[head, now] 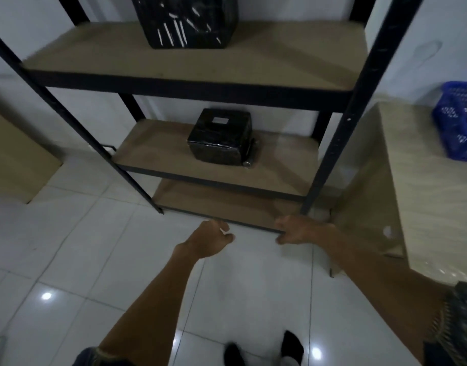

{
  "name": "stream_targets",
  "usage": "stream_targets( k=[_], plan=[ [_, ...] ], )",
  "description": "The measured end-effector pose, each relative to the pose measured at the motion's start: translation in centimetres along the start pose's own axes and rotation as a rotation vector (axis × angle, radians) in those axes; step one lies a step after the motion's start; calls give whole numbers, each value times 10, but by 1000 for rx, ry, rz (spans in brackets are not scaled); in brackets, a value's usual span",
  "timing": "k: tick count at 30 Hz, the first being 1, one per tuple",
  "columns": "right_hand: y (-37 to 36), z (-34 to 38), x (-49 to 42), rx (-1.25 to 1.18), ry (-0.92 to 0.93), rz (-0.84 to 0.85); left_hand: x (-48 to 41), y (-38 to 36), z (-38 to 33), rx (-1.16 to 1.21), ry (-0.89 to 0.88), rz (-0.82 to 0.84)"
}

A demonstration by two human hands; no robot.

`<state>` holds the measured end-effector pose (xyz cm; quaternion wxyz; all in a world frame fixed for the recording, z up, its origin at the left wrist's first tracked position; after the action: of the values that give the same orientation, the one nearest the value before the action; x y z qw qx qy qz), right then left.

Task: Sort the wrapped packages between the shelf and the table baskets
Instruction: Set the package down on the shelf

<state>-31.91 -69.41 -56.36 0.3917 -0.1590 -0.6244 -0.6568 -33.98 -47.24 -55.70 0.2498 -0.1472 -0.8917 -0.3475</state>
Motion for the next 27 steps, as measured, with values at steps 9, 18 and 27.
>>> stream_targets(
  k=[9, 18, 27],
  plan=[
    [27, 6, -116, 62, -111, -102, -147, 29, 31, -95, -206, -31],
    [67, -6, -218, 83, -167, -254, -282, 34, 38, -339, -426, -110],
    [90, -12, -279, 36, -335, -486, -323, 21, 63, -465, -555, -263]
  ],
)
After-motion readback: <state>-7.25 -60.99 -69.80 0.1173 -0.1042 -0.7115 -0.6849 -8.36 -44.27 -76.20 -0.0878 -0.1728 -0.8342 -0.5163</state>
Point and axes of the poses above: each hand's wrist, its own x-axis away from the middle knuckle, its own y-axis out of the back of the hand, z = x × y, the point moved 6 cm from there along -x, towards the middle knuckle, and after that the axes turned 12 degrees about x, right-handed, at the moved point
